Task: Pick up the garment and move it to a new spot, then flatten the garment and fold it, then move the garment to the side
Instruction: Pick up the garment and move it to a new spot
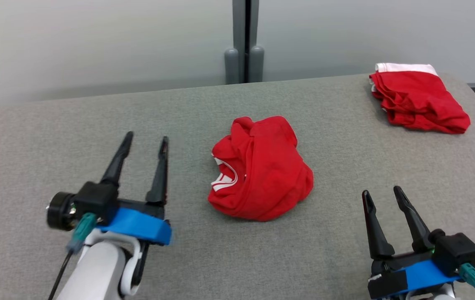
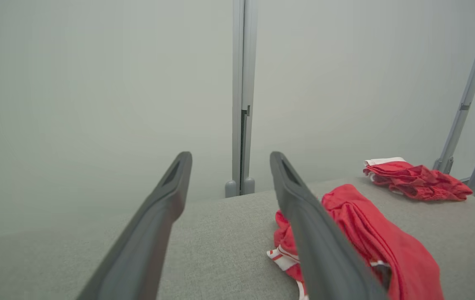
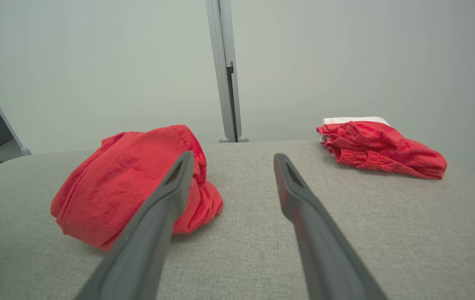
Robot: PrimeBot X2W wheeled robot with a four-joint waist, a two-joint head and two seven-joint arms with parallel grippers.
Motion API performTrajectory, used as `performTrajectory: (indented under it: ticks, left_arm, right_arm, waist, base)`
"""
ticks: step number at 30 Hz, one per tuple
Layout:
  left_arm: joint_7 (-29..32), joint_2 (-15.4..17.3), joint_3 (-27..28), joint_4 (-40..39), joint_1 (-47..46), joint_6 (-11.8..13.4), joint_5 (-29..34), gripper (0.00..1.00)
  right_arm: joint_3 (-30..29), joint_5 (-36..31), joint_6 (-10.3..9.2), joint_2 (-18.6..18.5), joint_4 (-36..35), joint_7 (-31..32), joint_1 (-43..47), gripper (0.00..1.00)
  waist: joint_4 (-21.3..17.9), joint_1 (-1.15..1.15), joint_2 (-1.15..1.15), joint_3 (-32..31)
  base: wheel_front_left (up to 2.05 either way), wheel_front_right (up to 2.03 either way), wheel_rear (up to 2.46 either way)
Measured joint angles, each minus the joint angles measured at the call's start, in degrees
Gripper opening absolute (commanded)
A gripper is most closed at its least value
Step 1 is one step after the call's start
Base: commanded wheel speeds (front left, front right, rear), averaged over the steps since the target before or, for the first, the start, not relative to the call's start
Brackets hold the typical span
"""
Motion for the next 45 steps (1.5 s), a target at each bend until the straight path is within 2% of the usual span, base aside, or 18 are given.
performTrajectory:
  ticks: [7,16,27,45]
  left_arm:
    - [0.0,-0.5,9.8,-8.3,9.0,-0.3,3.8,1.00]
    - [0.0,-3.0,18.4,-9.9,17.5,-2.3,7.8,1.00]
    - [0.0,-5.8,22.2,-7.7,21.9,-5.1,11.2,1.00]
    - [0.0,-7.7,25.5,-7.5,22.7,-6.9,14.1,1.00]
  right_arm:
    - [-1.3,0.0,0.00,0.0,0.4,0.0,1.3,1.00]
    - [-2.6,0.0,-0.01,0.0,1.8,0.0,2.7,1.00]
    - [-2.6,0.1,-0.01,0.0,3.7,0.0,4.9,1.00]
    - [-2.6,0.3,0.00,0.0,5.0,0.0,5.4,1.00]
  waist:
    - [2.9,0.00,0.01,-1.4]
    - [5.6,0.01,0.01,-3.4]
    - [6.1,0.01,0.01,-5.2]
    - [5.3,0.01,0.01,-5.7]
  base:
    - [0.00,0.00,0.00]
    - [0.00,0.00,0.00]
    - [0.00,0.00,0.00]
    - [0.00,0.00,0.00]
